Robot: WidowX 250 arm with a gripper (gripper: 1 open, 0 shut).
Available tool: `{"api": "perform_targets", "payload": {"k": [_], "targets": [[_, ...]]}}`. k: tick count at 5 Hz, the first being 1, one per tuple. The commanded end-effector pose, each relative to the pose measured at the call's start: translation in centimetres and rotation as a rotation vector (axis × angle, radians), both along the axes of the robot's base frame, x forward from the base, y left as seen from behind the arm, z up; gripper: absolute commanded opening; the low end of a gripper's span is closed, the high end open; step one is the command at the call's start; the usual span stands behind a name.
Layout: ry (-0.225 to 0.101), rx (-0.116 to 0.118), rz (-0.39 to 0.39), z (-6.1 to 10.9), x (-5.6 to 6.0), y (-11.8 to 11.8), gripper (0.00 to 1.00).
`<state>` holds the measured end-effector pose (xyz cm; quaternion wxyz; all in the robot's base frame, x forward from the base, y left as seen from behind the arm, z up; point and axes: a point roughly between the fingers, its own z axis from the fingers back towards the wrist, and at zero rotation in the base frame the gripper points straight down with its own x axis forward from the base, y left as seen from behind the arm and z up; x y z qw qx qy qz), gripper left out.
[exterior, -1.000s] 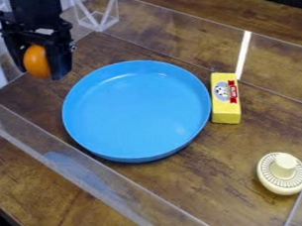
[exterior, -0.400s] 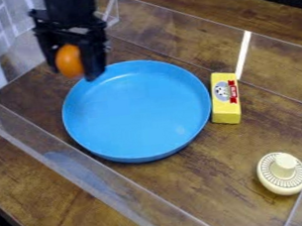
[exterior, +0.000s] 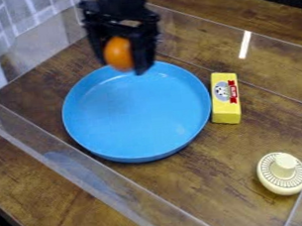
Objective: Put the orange ball in the blue tray
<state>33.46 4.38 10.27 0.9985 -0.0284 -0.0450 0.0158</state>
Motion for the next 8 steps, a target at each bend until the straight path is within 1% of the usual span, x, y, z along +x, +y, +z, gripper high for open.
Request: {"api": "perform_targets", "payload": {"k": [1,2,3,4,5,6,7,8], "targets": [[-0.080,-0.001,-0.025,1.2,1.5,-2.3,0.00],[-0.091,-0.011,-0.041,0.2,1.8,-3.4,0.00],[-0.089,-0.022,-0.041,-0.7,2.2,-3.4,0.00],[-0.088,-0.027,-0.040,-2.2,2.5,-3.2,0.00],[-0.100,-0.021,-0.038,-2.9,2.7,-2.9,0.00],[-0.104,-0.017,-0.036,-2.8,2.9,-2.8,0.00],[-0.114,-0.011,-0.032,-2.8,3.3,-2.6,1.00],[-0.116,-0.010,-0.027,-2.4,3.4,-2.5,0.00]]}}
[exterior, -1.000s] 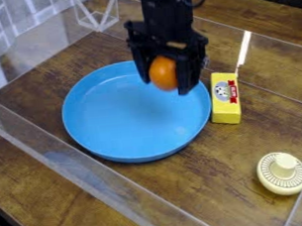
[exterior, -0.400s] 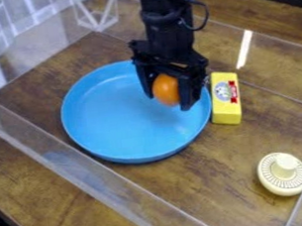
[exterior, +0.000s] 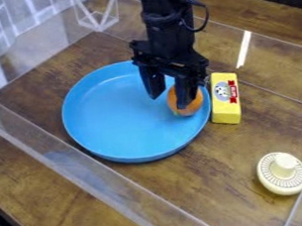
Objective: Put the orange ball in the blue tray
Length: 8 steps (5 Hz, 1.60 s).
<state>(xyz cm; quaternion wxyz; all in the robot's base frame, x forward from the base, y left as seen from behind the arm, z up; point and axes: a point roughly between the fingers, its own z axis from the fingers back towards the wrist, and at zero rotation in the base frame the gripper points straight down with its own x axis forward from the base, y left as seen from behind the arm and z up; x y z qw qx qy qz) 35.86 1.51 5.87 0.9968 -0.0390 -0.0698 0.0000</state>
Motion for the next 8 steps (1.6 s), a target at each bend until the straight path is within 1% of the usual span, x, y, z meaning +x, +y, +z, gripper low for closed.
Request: {"api": "perform_targets", "payload": {"k": [1,2,3,4,7,8], "targets": [[-0.065,0.024,0.009,2.3,1.1,0.6,0.00],[-0.058,0.032,0.016,1.7,1.2,0.9,1.00],[-0.054,0.037,0.027,0.9,1.0,1.1,1.00],[-0.058,0.039,0.035,1.3,1.4,1.2,1.00],[-0.068,0.028,0.050,2.1,2.3,1.6,1.00],[-0.055,0.028,0.058,1.9,2.3,1.8,1.00]]}}
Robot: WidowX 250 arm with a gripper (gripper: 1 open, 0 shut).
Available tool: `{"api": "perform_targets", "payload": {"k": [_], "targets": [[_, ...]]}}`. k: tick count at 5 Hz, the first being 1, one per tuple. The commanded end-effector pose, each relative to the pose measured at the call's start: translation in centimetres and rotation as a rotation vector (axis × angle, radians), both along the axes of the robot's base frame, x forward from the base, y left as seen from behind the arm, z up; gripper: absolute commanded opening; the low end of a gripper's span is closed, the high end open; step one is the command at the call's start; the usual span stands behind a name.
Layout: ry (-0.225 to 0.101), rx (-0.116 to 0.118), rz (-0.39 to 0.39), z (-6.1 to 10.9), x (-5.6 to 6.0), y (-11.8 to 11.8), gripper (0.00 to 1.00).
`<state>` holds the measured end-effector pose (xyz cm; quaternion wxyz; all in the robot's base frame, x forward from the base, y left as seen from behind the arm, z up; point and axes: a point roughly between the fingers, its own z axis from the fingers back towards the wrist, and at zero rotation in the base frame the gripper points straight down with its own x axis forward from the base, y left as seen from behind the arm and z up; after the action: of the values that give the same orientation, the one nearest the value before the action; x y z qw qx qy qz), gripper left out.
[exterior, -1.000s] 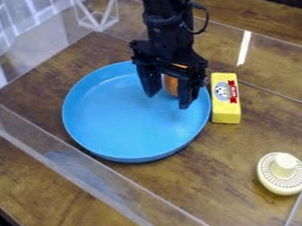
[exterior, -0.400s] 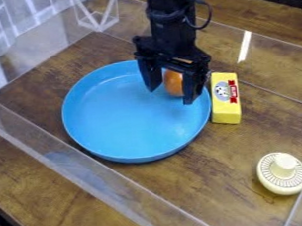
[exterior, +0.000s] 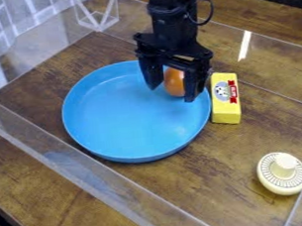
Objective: Put the orange ball in the blue tray
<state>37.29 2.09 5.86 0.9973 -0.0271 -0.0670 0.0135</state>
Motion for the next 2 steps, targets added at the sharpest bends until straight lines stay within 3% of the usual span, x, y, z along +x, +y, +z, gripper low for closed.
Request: {"api": "perform_targets", "payload": {"k": [1,2], "targets": [[-0.049,0.006,0.039,1.84,0.76,1.48,1.00],[-0.036,0.006,0.048,1.67,0.74,1.71,1.00]]}}
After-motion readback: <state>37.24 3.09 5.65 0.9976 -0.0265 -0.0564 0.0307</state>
